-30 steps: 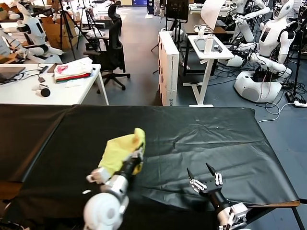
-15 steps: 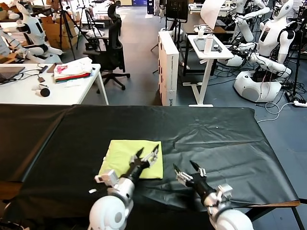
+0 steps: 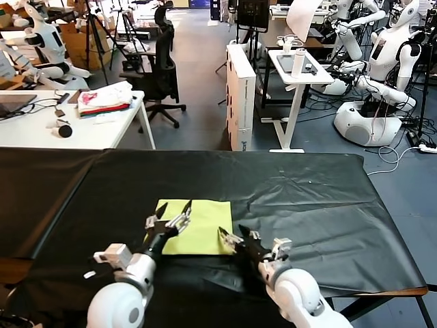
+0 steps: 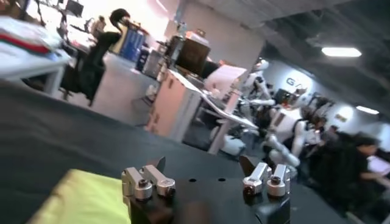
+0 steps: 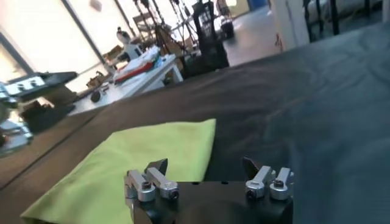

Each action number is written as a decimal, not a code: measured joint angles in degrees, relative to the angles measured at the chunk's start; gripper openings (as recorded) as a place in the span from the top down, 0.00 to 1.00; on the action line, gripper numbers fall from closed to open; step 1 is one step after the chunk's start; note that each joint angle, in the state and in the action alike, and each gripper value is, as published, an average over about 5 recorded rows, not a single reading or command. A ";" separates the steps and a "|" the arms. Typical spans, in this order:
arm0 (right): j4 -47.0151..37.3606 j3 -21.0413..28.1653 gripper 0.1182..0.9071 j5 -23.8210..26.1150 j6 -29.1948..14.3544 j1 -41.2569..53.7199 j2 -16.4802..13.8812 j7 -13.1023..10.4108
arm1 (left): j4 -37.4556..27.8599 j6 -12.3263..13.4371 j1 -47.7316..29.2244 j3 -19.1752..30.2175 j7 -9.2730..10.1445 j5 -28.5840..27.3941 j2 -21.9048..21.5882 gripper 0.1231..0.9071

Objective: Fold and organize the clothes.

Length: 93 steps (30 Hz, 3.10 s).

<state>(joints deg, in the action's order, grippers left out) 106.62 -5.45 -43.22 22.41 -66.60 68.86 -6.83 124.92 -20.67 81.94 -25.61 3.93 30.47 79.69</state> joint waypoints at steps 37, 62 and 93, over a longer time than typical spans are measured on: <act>8.43 -13.82 0.23 13.12 -3.58 -8.20 -13.67 3.78 | -0.57 1.59 1.33 -6.68 0.05 0.39 -4.24 0.00; 19.29 -32.88 0.00 24.30 -25.45 -43.10 -9.37 -1.46 | 3.30 8.82 18.82 -10.87 10.48 3.60 -22.91 0.00; 24.69 -30.78 0.00 24.10 -19.39 -51.27 -8.62 -3.13 | 8.76 11.16 37.85 -17.67 10.41 5.65 -19.91 0.00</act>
